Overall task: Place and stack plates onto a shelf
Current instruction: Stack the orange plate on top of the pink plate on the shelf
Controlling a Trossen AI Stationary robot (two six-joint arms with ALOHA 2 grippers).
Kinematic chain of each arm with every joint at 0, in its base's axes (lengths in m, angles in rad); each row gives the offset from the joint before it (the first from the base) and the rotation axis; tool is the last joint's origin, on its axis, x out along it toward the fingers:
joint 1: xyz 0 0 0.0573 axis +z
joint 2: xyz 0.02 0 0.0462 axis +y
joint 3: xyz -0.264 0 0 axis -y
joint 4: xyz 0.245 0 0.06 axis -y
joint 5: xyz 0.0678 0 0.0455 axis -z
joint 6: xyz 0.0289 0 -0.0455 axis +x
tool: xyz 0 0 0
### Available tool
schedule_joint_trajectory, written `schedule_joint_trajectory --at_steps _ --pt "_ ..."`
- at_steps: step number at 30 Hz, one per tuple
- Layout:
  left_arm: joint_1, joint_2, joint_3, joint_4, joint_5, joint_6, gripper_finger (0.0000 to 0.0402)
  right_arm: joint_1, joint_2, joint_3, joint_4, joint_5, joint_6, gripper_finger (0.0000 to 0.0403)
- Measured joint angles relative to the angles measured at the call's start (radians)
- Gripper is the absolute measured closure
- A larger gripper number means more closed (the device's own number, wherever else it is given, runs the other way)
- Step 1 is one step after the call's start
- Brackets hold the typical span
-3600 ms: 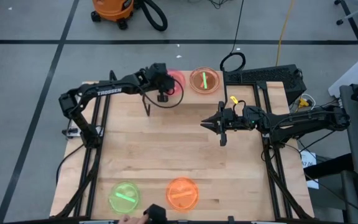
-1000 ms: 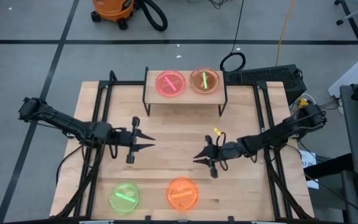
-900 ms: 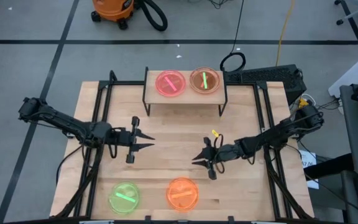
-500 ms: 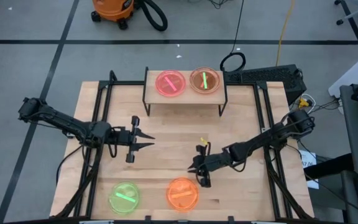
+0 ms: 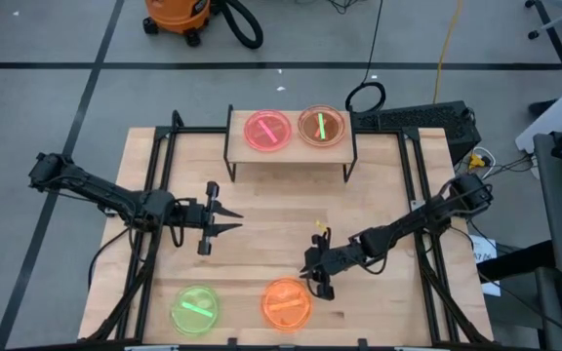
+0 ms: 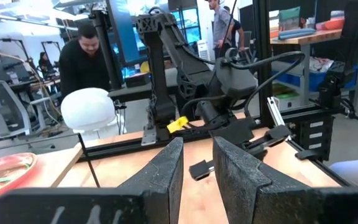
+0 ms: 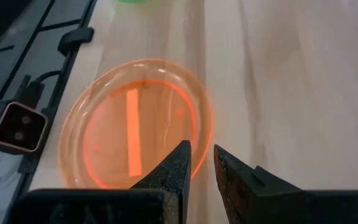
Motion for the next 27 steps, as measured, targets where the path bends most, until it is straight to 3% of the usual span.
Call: schedule_joint_trajectory --at_steps 9,27 --pt "0.0 0.0 0.0 0.01 -0.094 0.033 0.0307 0.056 0.0 0.0 0.001 0.056 0.042 0.0345" --pt "0.0 0.0 0.0 0.069 -0.096 0.014 0.0307 0.096 0.0 -0.023 0.024 0.113 0.092 0.0345"
